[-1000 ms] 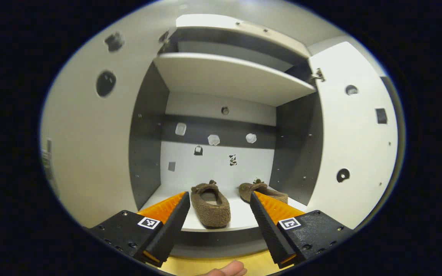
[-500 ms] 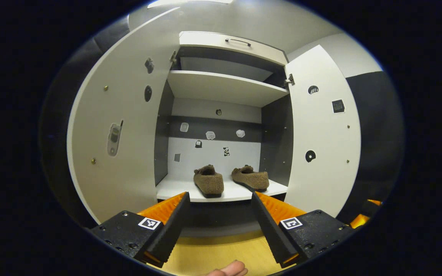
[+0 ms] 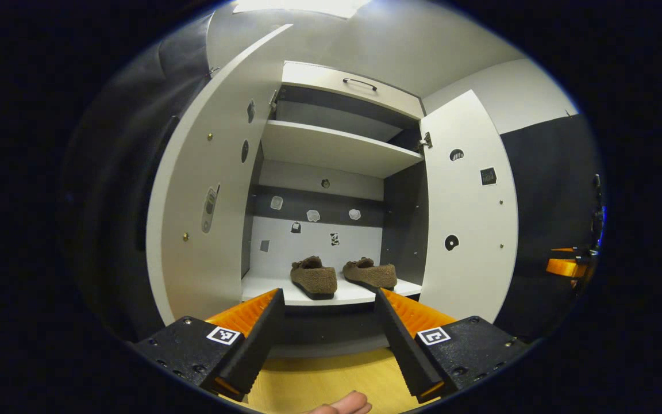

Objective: Grab one shoe with the right hand and put it into the shoe cabinet, grab the other shoe with the left hand and put it into the shoe cabinet; then close the right door with the right hand and the left door with the left hand.

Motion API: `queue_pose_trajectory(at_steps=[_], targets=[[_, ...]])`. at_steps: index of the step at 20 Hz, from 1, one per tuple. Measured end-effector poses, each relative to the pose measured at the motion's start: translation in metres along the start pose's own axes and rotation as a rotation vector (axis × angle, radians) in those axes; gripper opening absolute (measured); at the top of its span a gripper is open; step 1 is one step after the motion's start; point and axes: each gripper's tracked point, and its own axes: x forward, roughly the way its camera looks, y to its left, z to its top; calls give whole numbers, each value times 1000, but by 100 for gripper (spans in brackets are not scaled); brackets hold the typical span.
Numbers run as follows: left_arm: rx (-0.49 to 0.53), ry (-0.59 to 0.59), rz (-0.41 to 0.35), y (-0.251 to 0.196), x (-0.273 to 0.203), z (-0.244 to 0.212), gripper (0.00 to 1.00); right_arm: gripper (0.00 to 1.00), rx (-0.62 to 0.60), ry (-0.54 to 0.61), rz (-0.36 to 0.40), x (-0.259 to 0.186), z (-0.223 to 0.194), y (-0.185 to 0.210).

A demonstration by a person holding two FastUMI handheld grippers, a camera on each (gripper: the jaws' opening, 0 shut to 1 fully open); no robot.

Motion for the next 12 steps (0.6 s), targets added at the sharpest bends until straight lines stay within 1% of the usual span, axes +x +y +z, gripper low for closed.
queue_pose_trajectory(at_steps=[3,4,7,8,9,10,11,12], targets=[[3,-45,-18,-1,-15,14,96,100,13,32,-1,19,12,-51],[8,-55,-19,0,-20,16,96,100,14,42,-2,27,11,-62],[-5,-62,-17,1,-33,18,96,100,51,56,-47,50,13,-102],[-12,-69,-29,-1,-35,21,96,100,71,62,-65,58,14,-112],[-20,-72,-38,-3,-36,22,96,98,90,62,-88,65,14,-120],[-23,-73,-46,-4,-37,21,96,100,108,64,-111,74,14,-128],[-23,-71,-51,-6,-37,21,96,98,116,71,-123,83,11,-130],[-20,-64,-57,-8,-38,18,96,100,115,80,-119,91,9,-127]])
